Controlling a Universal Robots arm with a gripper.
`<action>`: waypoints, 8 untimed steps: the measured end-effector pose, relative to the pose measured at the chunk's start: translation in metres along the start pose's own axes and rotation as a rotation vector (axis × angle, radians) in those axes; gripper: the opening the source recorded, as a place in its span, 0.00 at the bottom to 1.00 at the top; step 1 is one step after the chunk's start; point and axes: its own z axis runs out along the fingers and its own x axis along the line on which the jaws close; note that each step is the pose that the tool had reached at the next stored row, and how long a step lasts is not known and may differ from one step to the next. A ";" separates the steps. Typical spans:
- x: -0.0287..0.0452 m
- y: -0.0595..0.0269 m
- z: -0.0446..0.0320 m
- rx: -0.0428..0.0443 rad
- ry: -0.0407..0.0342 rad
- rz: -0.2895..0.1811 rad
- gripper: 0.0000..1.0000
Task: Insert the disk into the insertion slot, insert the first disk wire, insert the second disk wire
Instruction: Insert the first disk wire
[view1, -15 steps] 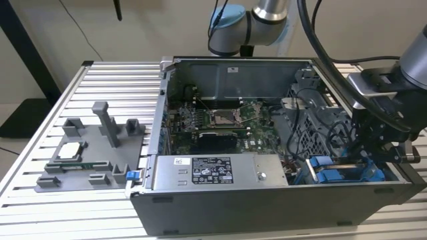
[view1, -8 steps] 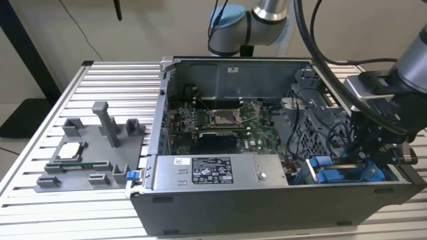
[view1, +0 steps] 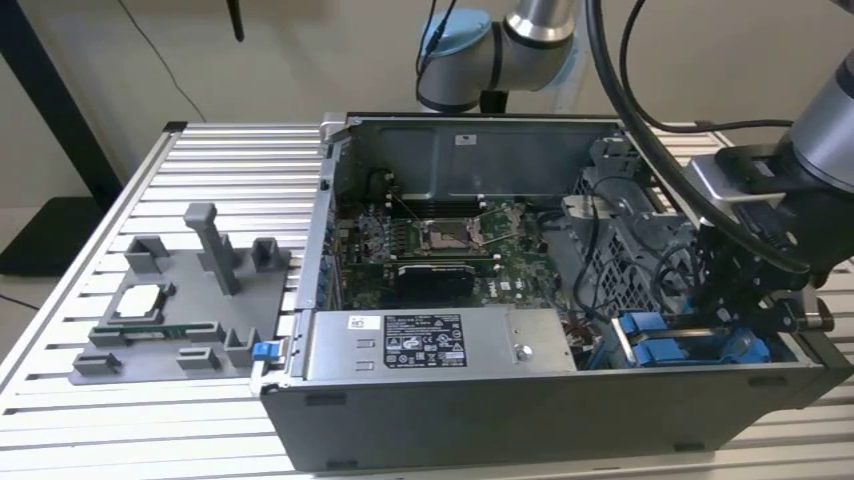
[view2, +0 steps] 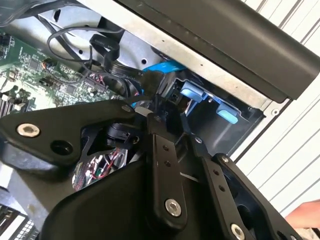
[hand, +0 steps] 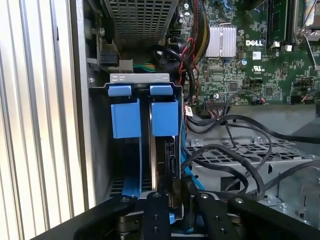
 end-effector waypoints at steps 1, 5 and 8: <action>0.0000 0.0000 -0.0001 0.0000 0.0003 0.000 1.00; 0.0000 -0.0001 -0.0003 0.0000 0.0001 0.000 1.00; -0.0005 -0.0003 -0.0041 0.0000 0.0000 0.000 1.00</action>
